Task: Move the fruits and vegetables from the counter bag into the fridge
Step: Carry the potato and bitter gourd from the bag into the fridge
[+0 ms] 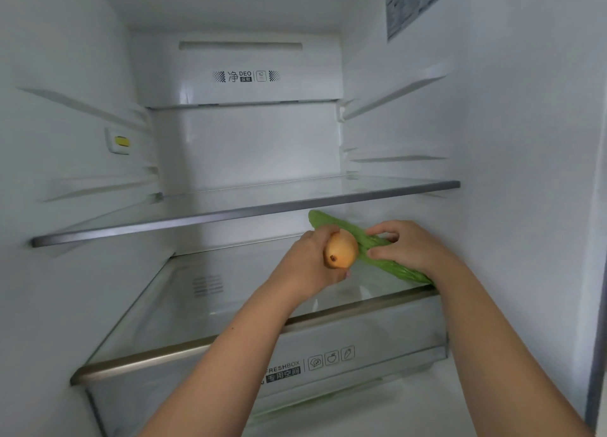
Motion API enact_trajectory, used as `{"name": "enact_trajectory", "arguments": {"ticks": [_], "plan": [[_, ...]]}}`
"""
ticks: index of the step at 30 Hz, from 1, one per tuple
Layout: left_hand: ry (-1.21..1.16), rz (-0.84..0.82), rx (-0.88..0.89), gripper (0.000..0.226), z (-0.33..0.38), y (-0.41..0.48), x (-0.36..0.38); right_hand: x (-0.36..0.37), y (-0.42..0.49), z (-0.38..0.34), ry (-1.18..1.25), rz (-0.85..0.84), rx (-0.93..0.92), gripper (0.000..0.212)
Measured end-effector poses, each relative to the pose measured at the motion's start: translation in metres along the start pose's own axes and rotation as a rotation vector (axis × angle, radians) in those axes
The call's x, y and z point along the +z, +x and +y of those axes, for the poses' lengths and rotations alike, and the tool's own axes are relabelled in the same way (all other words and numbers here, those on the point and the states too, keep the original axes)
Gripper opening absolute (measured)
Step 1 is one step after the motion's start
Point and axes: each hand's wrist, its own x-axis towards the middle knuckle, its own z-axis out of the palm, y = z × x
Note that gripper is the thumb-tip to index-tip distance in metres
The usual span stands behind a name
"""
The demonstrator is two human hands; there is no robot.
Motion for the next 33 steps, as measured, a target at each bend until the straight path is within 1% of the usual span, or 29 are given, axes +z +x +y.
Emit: {"name": "enact_trajectory", "arguments": {"ticks": [8,17,20,24,27,29,33], "plan": [[-0.017,0.033,-0.014,0.083,-0.002,-0.003,0.005,-0.01,-0.01,0.008,0.038,0.005,-0.012,0.044],[-0.04,0.042,-0.05,0.086,0.004,-0.011,0.003,-0.012,-0.031,0.001,0.059,0.121,-0.062,0.046],[-0.025,0.07,-0.044,0.086,0.007,-0.018,0.0,-0.007,-0.041,-0.003,0.048,0.145,-0.102,0.043],[0.003,0.104,-0.041,0.084,0.011,-0.034,0.0,0.003,-0.056,-0.011,-0.013,0.218,-0.187,0.038],[-0.007,0.17,-0.045,0.08,0.017,-0.051,0.0,0.008,-0.069,-0.018,-0.093,0.267,-0.243,0.037],[0.002,0.222,-0.042,0.074,0.022,-0.064,0.0,0.01,-0.081,-0.021,-0.135,0.28,-0.268,0.037],[0.124,0.321,0.013,0.06,0.027,-0.095,0.005,0.017,-0.109,-0.025,-0.243,0.307,-0.306,0.037]]}}
